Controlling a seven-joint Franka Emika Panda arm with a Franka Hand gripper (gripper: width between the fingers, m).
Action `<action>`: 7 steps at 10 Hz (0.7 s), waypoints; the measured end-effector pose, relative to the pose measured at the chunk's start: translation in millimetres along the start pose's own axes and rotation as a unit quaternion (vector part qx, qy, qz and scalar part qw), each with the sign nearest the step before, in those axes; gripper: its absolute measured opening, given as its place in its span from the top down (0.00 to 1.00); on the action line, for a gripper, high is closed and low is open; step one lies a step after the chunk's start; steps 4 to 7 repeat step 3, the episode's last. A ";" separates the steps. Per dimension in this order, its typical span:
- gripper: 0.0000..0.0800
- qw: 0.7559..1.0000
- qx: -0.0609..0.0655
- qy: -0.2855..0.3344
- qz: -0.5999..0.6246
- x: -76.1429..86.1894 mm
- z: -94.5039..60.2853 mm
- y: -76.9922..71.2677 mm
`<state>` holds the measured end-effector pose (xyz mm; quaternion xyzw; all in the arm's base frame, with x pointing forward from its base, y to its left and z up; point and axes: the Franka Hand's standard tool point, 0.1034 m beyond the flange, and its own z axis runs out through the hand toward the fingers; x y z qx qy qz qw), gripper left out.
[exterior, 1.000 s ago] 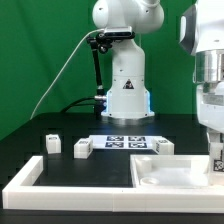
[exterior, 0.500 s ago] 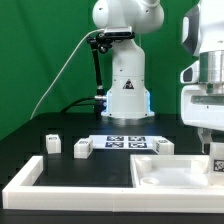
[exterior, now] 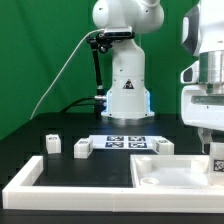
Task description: Assemble one leg
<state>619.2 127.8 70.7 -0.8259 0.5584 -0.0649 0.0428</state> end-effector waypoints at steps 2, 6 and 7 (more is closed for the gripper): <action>0.19 1.000 0.000 0.000 0.000 0.0 0.0 0.0; 0.19 1.000 0.000 0.000 0.000 0.0 0.0 0.0; 0.19 1.000 0.000 0.000 0.000 0.0 0.0 0.0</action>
Offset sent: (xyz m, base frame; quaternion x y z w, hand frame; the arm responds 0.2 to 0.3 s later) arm 0.0000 0.0000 0.0000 0.0000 0.0000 0.0000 1.0000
